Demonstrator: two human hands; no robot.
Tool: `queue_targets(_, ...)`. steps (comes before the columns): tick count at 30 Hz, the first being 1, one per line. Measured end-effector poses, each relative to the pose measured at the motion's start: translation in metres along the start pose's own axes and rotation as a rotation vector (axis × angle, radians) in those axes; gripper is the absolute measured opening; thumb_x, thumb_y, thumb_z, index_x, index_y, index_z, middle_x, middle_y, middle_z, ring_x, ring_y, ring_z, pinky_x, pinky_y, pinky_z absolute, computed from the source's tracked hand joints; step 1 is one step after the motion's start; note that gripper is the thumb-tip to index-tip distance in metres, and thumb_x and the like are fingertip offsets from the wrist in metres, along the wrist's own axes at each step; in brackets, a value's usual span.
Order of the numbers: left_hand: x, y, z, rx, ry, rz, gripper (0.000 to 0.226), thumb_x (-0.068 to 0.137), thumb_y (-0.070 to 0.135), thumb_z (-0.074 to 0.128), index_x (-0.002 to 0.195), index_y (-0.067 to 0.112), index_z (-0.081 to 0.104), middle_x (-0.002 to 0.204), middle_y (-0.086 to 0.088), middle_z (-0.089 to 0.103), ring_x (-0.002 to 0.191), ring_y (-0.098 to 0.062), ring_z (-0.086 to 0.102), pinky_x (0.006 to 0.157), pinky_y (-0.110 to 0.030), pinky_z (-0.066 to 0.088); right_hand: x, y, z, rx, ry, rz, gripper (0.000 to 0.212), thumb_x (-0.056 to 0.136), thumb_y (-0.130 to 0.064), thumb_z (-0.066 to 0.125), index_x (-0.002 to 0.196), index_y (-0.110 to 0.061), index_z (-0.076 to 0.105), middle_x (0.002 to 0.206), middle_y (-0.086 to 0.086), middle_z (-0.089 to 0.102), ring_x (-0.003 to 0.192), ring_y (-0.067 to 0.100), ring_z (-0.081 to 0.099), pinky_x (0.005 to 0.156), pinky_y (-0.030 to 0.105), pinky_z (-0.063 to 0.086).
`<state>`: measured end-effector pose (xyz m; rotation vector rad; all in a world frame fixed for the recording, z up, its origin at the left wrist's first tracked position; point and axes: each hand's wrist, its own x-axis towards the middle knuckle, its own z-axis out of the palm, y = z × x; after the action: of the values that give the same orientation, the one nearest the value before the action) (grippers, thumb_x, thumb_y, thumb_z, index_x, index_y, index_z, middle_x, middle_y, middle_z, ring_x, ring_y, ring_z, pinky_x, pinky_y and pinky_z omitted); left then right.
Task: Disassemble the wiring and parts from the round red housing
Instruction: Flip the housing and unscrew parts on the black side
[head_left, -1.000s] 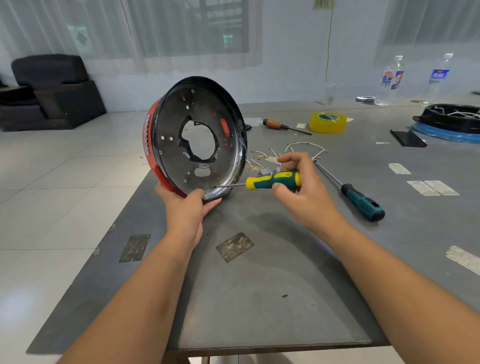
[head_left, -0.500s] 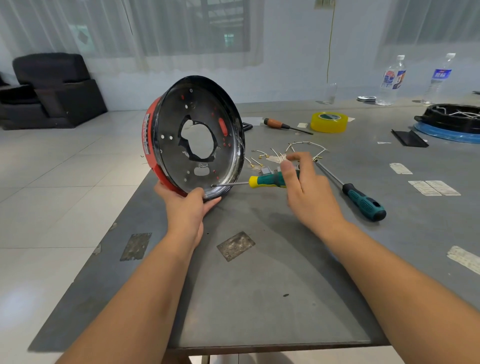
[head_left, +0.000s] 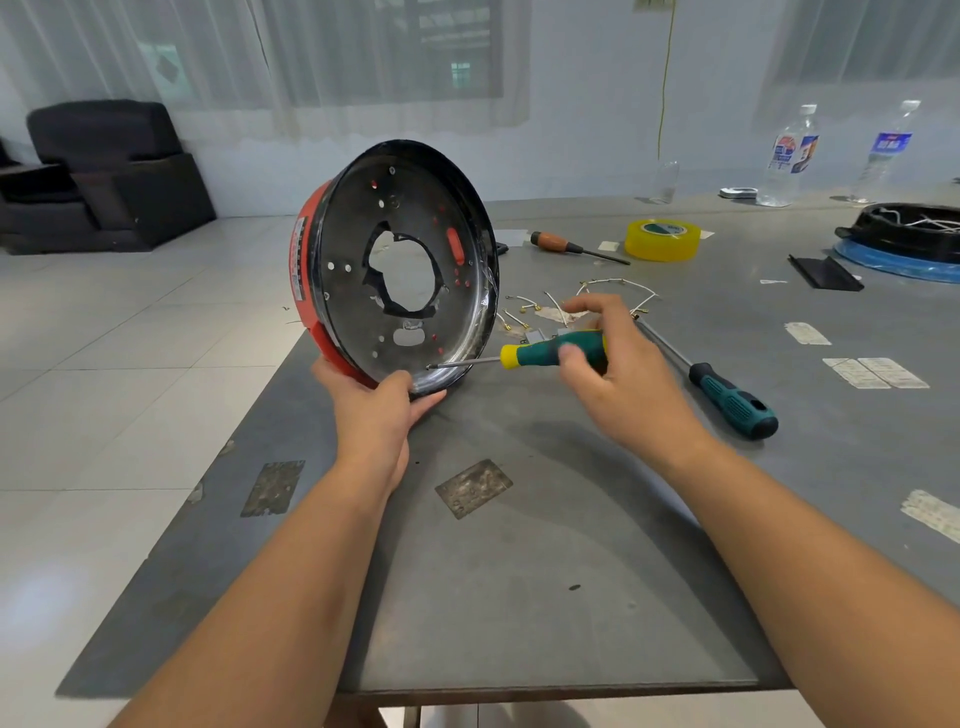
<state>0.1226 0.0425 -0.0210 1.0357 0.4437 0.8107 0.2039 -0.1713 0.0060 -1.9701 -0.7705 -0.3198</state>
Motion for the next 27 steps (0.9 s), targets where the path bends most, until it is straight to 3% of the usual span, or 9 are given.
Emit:
queue_targets(3, 0.000, -0.001, -0.001, 0.009, -0.013, 0.000, 0.062, 0.089, -0.019, 0.047, 0.123, 0.032, 0.038, 0.133, -0.002, 0.056, 0.113, -0.030, 0.070, 0.074, -0.045, 0.066, -0.001, -0.002, -0.004, 0.099, -0.027, -0.005, 0.036, 0.088, -0.033, 0.055, 0.120, -0.047, 0.048, 0.106, -0.012, 0.061, 0.088, 0.007, 0.058, 0.069, 0.012, 0.044)
queue_targets(7, 0.000, -0.001, -0.001, 0.002, -0.022, 0.005, 0.064, 0.089, -0.018, 0.048, 0.119, 0.038, 0.041, 0.135, -0.002, 0.055, 0.113, -0.029, 0.070, 0.077, -0.048, 0.066, -0.001, -0.001, -0.002, -0.126, 0.039, 0.026, 0.034, 0.106, -0.056, 0.033, 0.134, -0.042, 0.047, 0.074, -0.001, 0.068, 0.076, 0.016, 0.066, 0.075, 0.039, 0.055)
queue_targets(11, -0.001, 0.000, 0.000, 0.002, -0.023, 0.009, 0.064, 0.089, -0.018, 0.047, 0.113, 0.040, 0.040, 0.133, -0.001, 0.055, 0.114, -0.029, 0.069, 0.078, -0.050, 0.066, -0.006, -0.007, -0.001, 0.029, 0.003, -0.080, 0.039, 0.087, -0.026, 0.055, 0.124, -0.039, 0.053, 0.095, -0.011, 0.063, 0.082, 0.003, 0.059, 0.067, 0.009, 0.044)
queue_targets(13, -0.001, 0.000, -0.001, 0.001, -0.026, 0.010, 0.063, 0.089, -0.018, 0.047, 0.114, 0.040, 0.040, 0.133, -0.002, 0.056, 0.114, -0.029, 0.069, 0.079, -0.051, 0.066, -0.006, -0.007, -0.002, 0.070, -0.002, -0.066, 0.041, 0.085, -0.028, 0.053, 0.125, -0.037, 0.055, 0.100, -0.013, 0.065, 0.087, 0.006, 0.062, 0.072, 0.012, 0.045)
queue_targets(16, -0.002, 0.001, 0.000, 0.004, -0.023, 0.012, 0.063, 0.089, -0.018, 0.047, 0.116, 0.038, 0.040, 0.133, -0.001, 0.056, 0.114, -0.028, 0.069, 0.078, -0.049, 0.066, -0.003, -0.002, -0.001, -0.112, 0.018, 0.047, 0.039, 0.106, -0.055, 0.032, 0.139, -0.037, 0.042, 0.082, -0.001, 0.071, 0.075, 0.016, 0.067, 0.072, 0.034, 0.052)
queue_targets(20, -0.002, 0.001, 0.000, 0.002, -0.012, 0.019, 0.063, 0.090, -0.018, 0.047, 0.117, 0.038, 0.040, 0.132, 0.001, 0.055, 0.114, -0.026, 0.069, 0.080, -0.050, 0.066, -0.004, 0.001, -0.002, 0.053, -0.033, 0.077, 0.031, 0.098, -0.033, 0.051, 0.128, -0.040, 0.048, 0.099, -0.001, 0.064, 0.075, 0.002, 0.062, 0.061, 0.013, 0.045)
queue_targets(22, -0.002, 0.001, 0.000, 0.002, -0.013, 0.018, 0.064, 0.090, -0.018, 0.047, 0.117, 0.039, 0.040, 0.133, 0.001, 0.055, 0.114, -0.027, 0.068, 0.079, -0.050, 0.066, -0.004, 0.002, -0.004, 0.118, -0.072, 0.088, 0.040, 0.086, -0.029, 0.055, 0.123, -0.041, 0.048, 0.108, -0.008, 0.061, 0.084, 0.005, 0.061, 0.069, 0.016, 0.048)
queue_targets(24, -0.002, 0.001, 0.000, 0.006, -0.009, 0.020, 0.064, 0.090, -0.018, 0.047, 0.124, 0.035, 0.038, 0.132, 0.001, 0.055, 0.114, -0.025, 0.068, 0.078, -0.047, 0.066, -0.003, 0.002, -0.005, 0.068, -0.063, 0.106, 0.025, 0.099, -0.040, 0.051, 0.124, -0.039, 0.050, 0.099, -0.006, 0.068, 0.081, 0.009, 0.066, 0.071, 0.029, 0.053)
queue_targets(27, -0.002, 0.001, 0.000, 0.003, -0.006, 0.018, 0.064, 0.089, -0.018, 0.047, 0.123, 0.035, 0.039, 0.132, 0.001, 0.056, 0.114, -0.026, 0.068, 0.078, -0.047, 0.066, -0.002, 0.003, -0.003, -0.038, -0.012, 0.079, 0.017, 0.107, -0.047, 0.039, 0.116, -0.040, 0.051, 0.075, -0.006, 0.068, 0.068, 0.000, 0.064, 0.063, 0.026, 0.049)
